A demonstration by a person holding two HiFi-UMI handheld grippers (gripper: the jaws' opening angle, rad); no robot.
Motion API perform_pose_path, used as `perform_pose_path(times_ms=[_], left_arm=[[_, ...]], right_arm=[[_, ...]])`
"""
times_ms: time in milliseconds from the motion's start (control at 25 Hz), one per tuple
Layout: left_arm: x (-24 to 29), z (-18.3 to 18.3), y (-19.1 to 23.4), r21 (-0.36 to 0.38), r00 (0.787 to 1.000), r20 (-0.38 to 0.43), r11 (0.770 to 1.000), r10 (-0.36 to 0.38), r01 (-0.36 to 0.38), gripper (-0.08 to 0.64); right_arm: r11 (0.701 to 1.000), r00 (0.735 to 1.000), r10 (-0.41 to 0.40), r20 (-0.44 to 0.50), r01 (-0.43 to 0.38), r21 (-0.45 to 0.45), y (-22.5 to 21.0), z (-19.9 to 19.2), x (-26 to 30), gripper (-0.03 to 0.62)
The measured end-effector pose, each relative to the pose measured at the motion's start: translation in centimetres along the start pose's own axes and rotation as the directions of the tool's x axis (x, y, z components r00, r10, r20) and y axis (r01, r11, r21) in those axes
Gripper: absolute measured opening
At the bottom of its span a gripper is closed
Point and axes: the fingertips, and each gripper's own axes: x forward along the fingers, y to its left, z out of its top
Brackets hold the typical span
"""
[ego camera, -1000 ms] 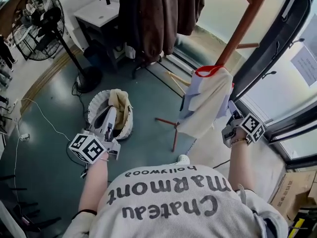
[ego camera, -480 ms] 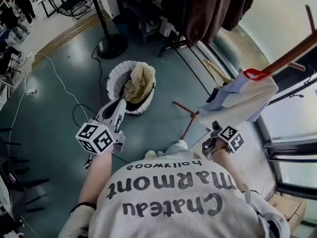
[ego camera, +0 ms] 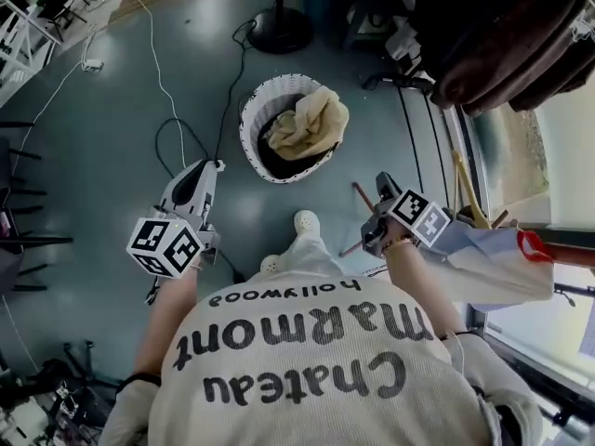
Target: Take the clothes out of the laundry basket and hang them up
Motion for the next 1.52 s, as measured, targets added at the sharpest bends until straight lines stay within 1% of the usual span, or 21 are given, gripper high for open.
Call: perform_pose_path(times_ms=[80, 200, 320, 400, 480, 520, 560, 600, 680, 720, 760, 840, 920, 1000, 1160, 1280, 1320, 1400, 1520], left_arm=[[0.6, 0.3, 1.8, -0.028, 0.997, 0.003, 0.997, 0.074, -0.074, 0.009], [2.3, 0.1, 3.4, -0.053, 0.987, -0.001, 0.986, 0.161, -0.161, 0.008], [4.5, -1.2, 4.4, -0.039, 0.971, -0.059, 0.971, 0.233, -0.235, 0.008], [5.7, -2.0, 4.7, -0.053, 0.962, -0.079, 0.963, 0.260, -0.265, 0.008], [6.7, -3.0, 5.1, -0.108, 0.958, -0.084, 0.953, 0.275, -0.283, 0.009], [7.1, -3.7, 5.3, -0.133, 0.955, -0.094, 0.947, 0.280, -0.291, 0.009], [7.5, -4.5, 5.6, -0.152, 0.952, -0.112, 0.942, 0.285, -0.300, 0.009], [7.9, -5.4, 5.9, -0.165, 0.947, -0.134, 0.936, 0.292, -0.312, 0.009], [8.8, -6.9, 6.8, -0.182, 0.935, -0.177, 0.924, 0.306, -0.337, 0.009], [9.4, -7.5, 7.3, -0.185, 0.932, -0.196, 0.921, 0.306, -0.342, 0.009], [10.1, -8.0, 7.7, -0.181, 0.930, -0.215, 0.924, 0.298, -0.337, 0.009], [11.7, -9.0, 8.4, -0.150, 0.929, -0.256, 0.939, 0.267, -0.311, 0.009], [13.3, -9.8, 9.3, -0.115, 0.928, -0.290, 0.954, 0.235, -0.278, 0.009], [15.2, -10.3, 10.1, -0.112, 0.930, -0.309, 0.964, 0.199, -0.243, 0.009], [18.9, -11.9, 11.8, -0.135, 0.927, -0.352, 0.973, 0.129, -0.187, 0.009], [21.1, -12.2, 12.3, -0.143, 0.930, -0.362, 0.981, 0.071, -0.130, 0.009], [21.7, -12.1, 12.2, -0.147, 0.933, -0.357, 0.984, 0.042, -0.101, 0.009], [22.6, -11.7, 12.1, -0.144, 0.943, -0.333, 0.988, 0.003, -0.053, 0.009], [22.8, -11.5, 12.7, -0.121, 0.951, -0.308, 0.991, 0.010, -0.049, 0.009]], right_arm=[[0.999, 0.998, 0.018, -0.059, -0.021, -0.047, 1.2, 0.8, 2.9, 0.049], [0.991, 0.990, 0.030, -0.134, -0.047, -0.123, 2.3, 2.0, 6.9, 0.049], [0.981, 0.978, 0.042, -0.203, -0.079, -0.175, 2.7, 3.0, 10.5, 0.049], [0.962, 0.965, 0.058, -0.255, -0.123, -0.245, 2.9, 3.2, 12.4, 0.049], [0.935, 0.951, 0.064, -0.301, -0.163, -0.315, 2.6, 3.1, 14.2, 0.049], [0.929, 0.945, 0.062, -0.321, -0.172, -0.329, 2.2, 2.8, 15.0, 0.049], [0.930, 0.938, 0.059, -0.340, -0.175, -0.322, 1.6, 2.2, 15.8, 0.049], [0.938, 0.932, 0.058, -0.357, -0.173, -0.299, 0.9, 1.5, 16.4, 0.049], [0.958, 0.925, 0.063, -0.374, -0.160, -0.236, -0.3, 0.2, 17.7, 0.049], [0.968, 0.924, 0.064, -0.376, -0.149, -0.203, -1.0, -0.3, 18.4, 0.049], [0.976, 0.923, 0.062, -0.379, -0.135, -0.169, -1.7, -0.8, 19.2, 0.049], [0.991, 0.919, 0.067, -0.388, -0.107, -0.082, -3.0, -1.9, 20.8, 0.049], [0.997, 0.914, 0.080, -0.398, -0.082, 0.013, -4.1, -3.2, 22.2, 0.051], [0.997, 0.917, 0.073, -0.393, -0.059, 0.048, -5.2, -3.9, 23.7, 0.051], [1.000, 0.927, 0.007, -0.374, -0.010, -0.005, -6.9, -4.4, 26.4, 0.051], [1.000, 0.926, -0.030, -0.376, 0.029, -0.008, -7.6, -4.7, 27.8, 0.052], [0.999, 0.925, -0.036, -0.378, 0.036, -0.007, -7.7, -4.9, 28.4, 0.065], [0.999, 0.918, -0.047, -0.393, 0.047, -0.009, -7.8, -5.3, 29.5, 0.159], [0.995, 0.901, -0.102, -0.422, 0.091, -0.045, -8.5, -6.1, 30.8, 0.170]])
